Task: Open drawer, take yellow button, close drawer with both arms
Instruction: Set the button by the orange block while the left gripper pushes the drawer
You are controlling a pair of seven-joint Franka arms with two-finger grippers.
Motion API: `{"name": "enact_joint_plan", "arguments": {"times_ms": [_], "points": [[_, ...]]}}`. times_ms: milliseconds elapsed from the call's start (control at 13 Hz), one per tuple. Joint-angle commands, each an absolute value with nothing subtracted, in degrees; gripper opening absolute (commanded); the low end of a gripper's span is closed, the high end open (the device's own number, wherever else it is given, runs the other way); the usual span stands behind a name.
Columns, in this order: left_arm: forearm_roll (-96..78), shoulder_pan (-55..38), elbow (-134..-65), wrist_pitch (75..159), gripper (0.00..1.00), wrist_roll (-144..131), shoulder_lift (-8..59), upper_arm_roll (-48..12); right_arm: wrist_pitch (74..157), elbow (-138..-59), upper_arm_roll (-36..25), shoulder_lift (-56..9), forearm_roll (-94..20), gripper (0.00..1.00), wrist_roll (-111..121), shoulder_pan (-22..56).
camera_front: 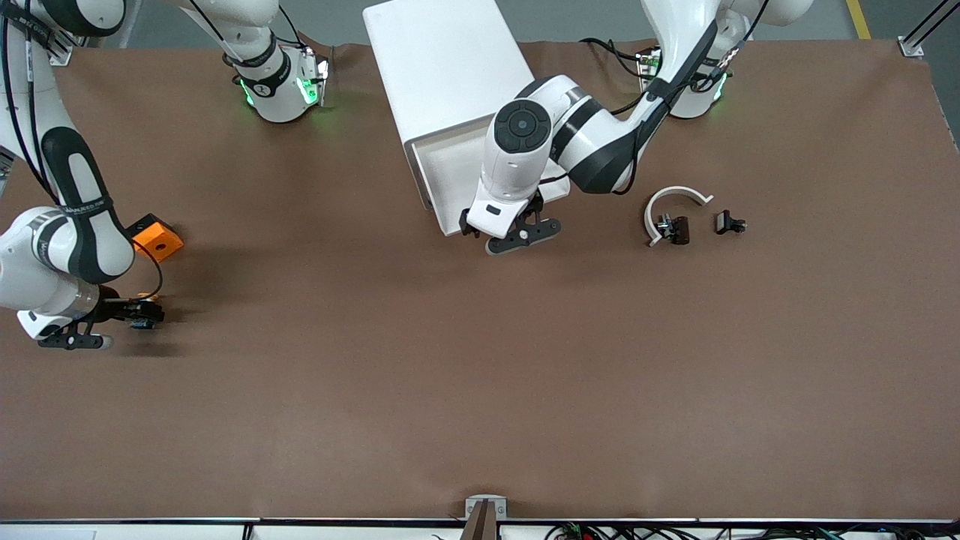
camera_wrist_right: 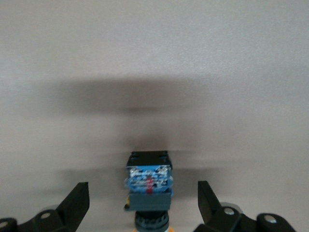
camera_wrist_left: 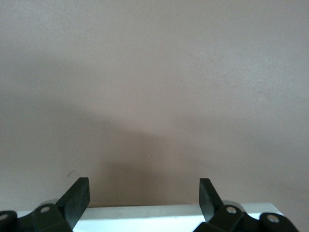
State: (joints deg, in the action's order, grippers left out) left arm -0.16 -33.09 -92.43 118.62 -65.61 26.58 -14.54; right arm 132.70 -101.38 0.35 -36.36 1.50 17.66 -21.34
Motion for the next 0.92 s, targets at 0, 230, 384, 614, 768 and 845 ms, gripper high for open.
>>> {"name": "enact_joint_plan", "arguments": {"times_ms": [0,230,384,614,768,845], "points": [[1.1,-34.4,-92.3,117.9,1.0,-68.4,26.7,-14.6,125.1,-96.2,1.0,-36.2,2.0,1.0,14.2,-21.0],[0.9,-35.5,-92.3,117.9,1.0,-70.0,26.7,-14.6,121.7,-94.1,1.1,-34.0,1.9,1.0,13.9,-20.7],[0.9,-36.5,-92.4,117.4,1.0,-71.4,26.8,-14.6,115.2,-92.1,1.1,-30.0,1.9,1.0,13.4,-19.8],[-0.1,-36.7,-92.3,116.8,1.0,-72.4,27.2,-14.9,105.6,-84.6,1.3,-26.5,1.1,1.0,13.4,-18.6],[-0.2,-38.2,-92.3,116.8,1.0,-74.1,27.2,-14.9,97.3,-81.1,1.3,-23.2,0.1,1.0,10.7,-16.1],[-0.2,-38.8,-92.3,116.7,1.0,-75.0,27.2,-14.9,94.9,-80.0,1.3,-21.5,0.2,1.0,7.4,-14.3]]}}
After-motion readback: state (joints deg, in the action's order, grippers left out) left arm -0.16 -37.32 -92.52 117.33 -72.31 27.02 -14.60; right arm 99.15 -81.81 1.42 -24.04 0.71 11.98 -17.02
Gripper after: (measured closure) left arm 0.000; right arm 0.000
